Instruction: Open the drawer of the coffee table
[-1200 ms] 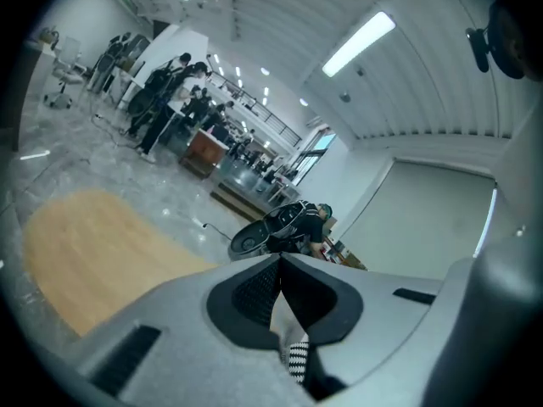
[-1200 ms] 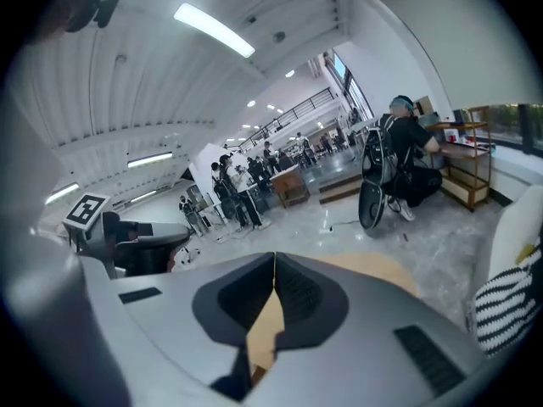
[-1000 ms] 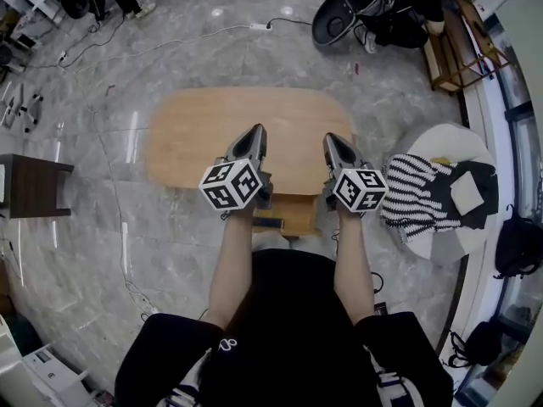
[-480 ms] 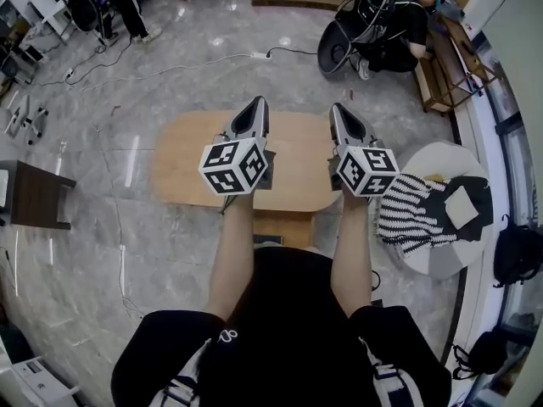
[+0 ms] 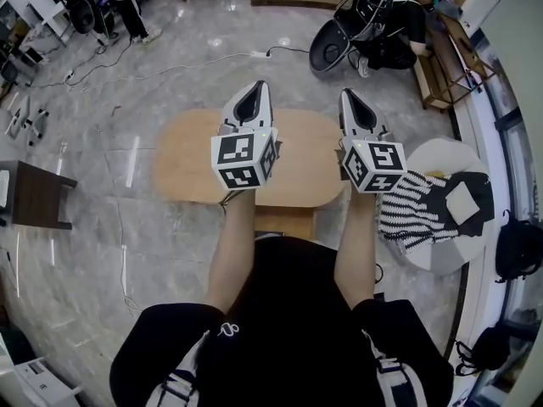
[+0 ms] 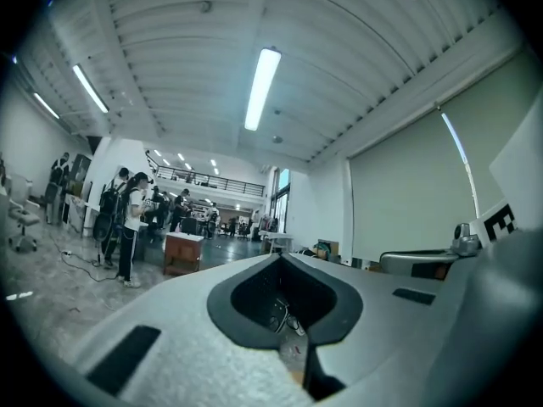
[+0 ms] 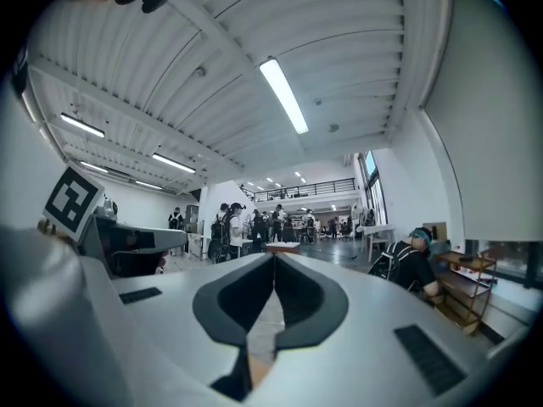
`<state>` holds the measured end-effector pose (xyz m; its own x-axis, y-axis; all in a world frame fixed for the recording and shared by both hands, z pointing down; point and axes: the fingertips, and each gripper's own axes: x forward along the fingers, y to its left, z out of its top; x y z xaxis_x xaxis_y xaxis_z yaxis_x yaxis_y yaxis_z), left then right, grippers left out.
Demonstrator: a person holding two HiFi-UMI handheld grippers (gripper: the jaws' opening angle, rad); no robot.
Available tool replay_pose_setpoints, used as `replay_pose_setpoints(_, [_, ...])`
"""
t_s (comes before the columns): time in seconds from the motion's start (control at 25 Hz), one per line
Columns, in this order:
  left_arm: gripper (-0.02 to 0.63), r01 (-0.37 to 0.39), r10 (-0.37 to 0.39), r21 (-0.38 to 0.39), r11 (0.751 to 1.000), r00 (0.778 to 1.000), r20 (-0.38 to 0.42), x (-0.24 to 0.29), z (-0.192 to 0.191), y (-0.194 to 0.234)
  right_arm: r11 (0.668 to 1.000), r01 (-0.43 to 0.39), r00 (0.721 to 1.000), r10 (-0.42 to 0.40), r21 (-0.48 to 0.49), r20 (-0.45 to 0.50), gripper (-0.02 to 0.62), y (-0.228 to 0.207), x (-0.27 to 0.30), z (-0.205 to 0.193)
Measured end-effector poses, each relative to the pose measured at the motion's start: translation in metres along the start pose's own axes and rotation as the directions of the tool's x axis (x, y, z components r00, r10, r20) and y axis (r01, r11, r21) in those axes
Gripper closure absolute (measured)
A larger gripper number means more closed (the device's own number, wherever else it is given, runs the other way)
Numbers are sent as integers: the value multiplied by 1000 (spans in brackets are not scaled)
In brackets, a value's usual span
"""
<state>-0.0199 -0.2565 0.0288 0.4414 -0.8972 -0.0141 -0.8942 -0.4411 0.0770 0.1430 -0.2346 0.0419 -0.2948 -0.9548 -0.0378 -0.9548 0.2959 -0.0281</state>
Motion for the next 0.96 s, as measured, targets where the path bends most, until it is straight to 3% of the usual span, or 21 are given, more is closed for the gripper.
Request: replay_pose_setpoints(0.96, [597,-15,15,41,999,1000,-5,-8,-10,4,1000,-10,1000,10,-1,-23,584,3,-1,-14])
